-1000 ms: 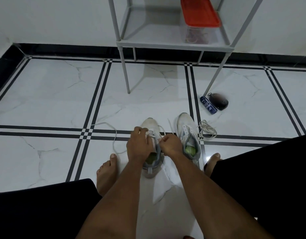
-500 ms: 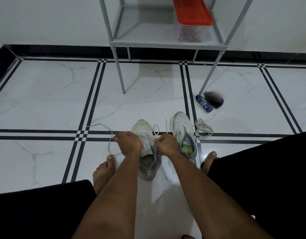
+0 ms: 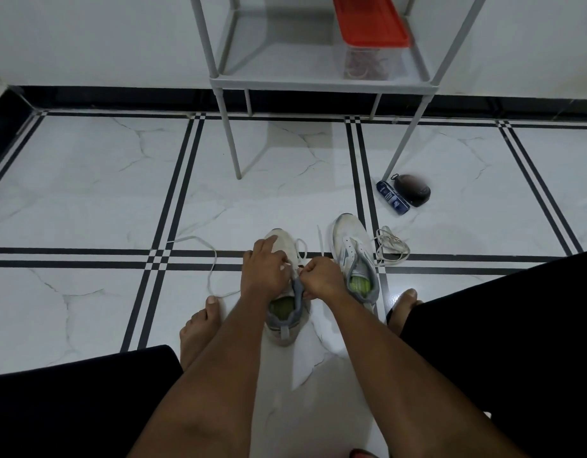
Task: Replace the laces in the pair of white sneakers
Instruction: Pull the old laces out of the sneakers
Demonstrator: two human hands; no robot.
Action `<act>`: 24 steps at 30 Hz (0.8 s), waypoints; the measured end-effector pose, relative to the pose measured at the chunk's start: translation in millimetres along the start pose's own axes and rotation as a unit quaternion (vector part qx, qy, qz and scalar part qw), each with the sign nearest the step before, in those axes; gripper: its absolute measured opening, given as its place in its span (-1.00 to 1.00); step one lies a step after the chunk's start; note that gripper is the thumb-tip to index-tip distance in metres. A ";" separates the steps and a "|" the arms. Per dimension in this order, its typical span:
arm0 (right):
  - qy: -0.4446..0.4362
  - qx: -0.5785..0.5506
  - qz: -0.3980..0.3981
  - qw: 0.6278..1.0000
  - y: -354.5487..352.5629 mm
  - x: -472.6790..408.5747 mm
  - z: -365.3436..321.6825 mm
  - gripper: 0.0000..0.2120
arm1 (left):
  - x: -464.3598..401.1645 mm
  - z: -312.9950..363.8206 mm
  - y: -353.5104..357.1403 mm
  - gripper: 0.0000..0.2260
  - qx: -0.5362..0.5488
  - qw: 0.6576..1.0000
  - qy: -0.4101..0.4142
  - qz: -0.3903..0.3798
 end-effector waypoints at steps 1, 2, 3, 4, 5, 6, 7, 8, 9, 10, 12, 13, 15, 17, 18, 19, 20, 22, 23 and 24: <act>0.001 0.003 -0.002 1.000 0.3 0.4 -0.7 -0.76 | 2.4 1.6 1.5 -0.78 -0.008 1.000 0.005 -0.002; 0.004 0.008 -0.004 1.000 1.2 -0.1 -0.4 -0.75 | 4.7 4.3 4.4 -0.77 -0.019 1.000 0.008 0.000; 0.007 0.013 -0.007 1.000 1.9 -0.6 -0.3 -0.73 | 6.2 7.2 7.4 -0.75 -0.029 1.000 0.009 0.003; 0.009 0.015 -0.007 1.000 2.3 -2.8 1.4 -0.72 | 6.7 10.7 9.5 -0.74 -0.031 0.999 0.003 0.010; 0.012 0.019 -0.004 1.000 1.5 -3.5 1.2 -0.72 | 6.8 13.5 9.3 -0.74 -0.019 0.999 -0.017 0.028; 0.017 0.024 0.001 1.000 -0.1 -2.4 -0.3 -0.73 | 6.6 13.7 7.8 -0.75 0.007 0.997 -0.056 0.058; 0.022 0.029 0.004 0.999 -2.0 -1.5 -1.6 -0.73 | 6.3 12.2 2.9 -0.76 0.048 0.988 -0.113 0.096; 0.026 0.034 0.002 0.999 -1.2 -3.8 0.0 -0.72 | 6.0 7.0 -4.1 -0.75 0.097 0.968 -0.186 0.139; 0.029 0.035 -0.001 0.999 1.0 -7.7 2.1 -0.71 | 4.4 -2.1 -11.9 -0.73 0.150 0.935 -0.266 0.181; 0.030 0.039 0.001 0.999 1.0 -7.9 2.1 -0.68 | 2.8 -12.9 -21.1 -0.72 0.203 0.889 -0.351 0.213; 0.037 0.034 0.003 0.999 2.9 -10.7 3.8 -0.64 | 3.4 -33.3 -33.2 -0.70 0.250 0.800 -0.493 0.231; 0.039 0.031 -0.002 0.999 2.7 -10.6 3.2 -0.64 | 5.4 -37.5 -34.4 -0.70 0.241 0.790 -0.514 0.232; 0.041 0.035 -0.007 0.999 -3.5 2.2 -8.8 -0.70 | 11.4 -34.6 -31.8 -0.72 0.201 0.844 -0.429 0.252; 0.042 0.042 -0.016 0.998 -7.8 10.1 -16.6 -0.80 | 16.4 -18.9 -22.1 -0.67 0.137 0.929 -0.264 0.219; 0.037 0.041 -0.020 0.998 -9.2 11.9 -19.0 -0.82 | 16.3 -9.0 -14.8 -0.64 0.104 0.962 -0.191 0.167; 0.037 0.037 -0.023 0.998 -10.5 14.2 -20.8 -0.82 | 15.2 -0.2 -6.2 -0.65 0.065 0.984 -0.126 0.110; 0.031 0.036 -0.024 0.999 -10.9 14.7 -21.4 -0.81 | 14.8 7.5 0.6 -0.69 0.019 0.995 -0.073 0.071; 0.023 0.038 -0.024 0.999 -11.8 17.8 -21.4 -0.78 | 13.8 15.1 10.2 -0.77 -0.054 0.997 -0.022 0.045; 0.024 0.031 -0.021 0.999 -12.2 19.0 -21.5 -0.76 | 13.4 15.4 11.0 -0.78 -0.065 0.997 -0.019 0.049; 0.024 0.028 -0.016 0.999 -12.0 18.0 -20.3 -0.74 | 12.4 14.7 11.2 -0.79 -0.065 0.996 -0.016 0.059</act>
Point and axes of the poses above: each hand's wrist, its own x-axis away from the middle knuckle, its own y-axis out of the palm, z = x × y, the point moved 2 cm from there along -x, towards the middle knuckle, and after that the axes turned 5 degrees about -x, right-handed, at the moved point
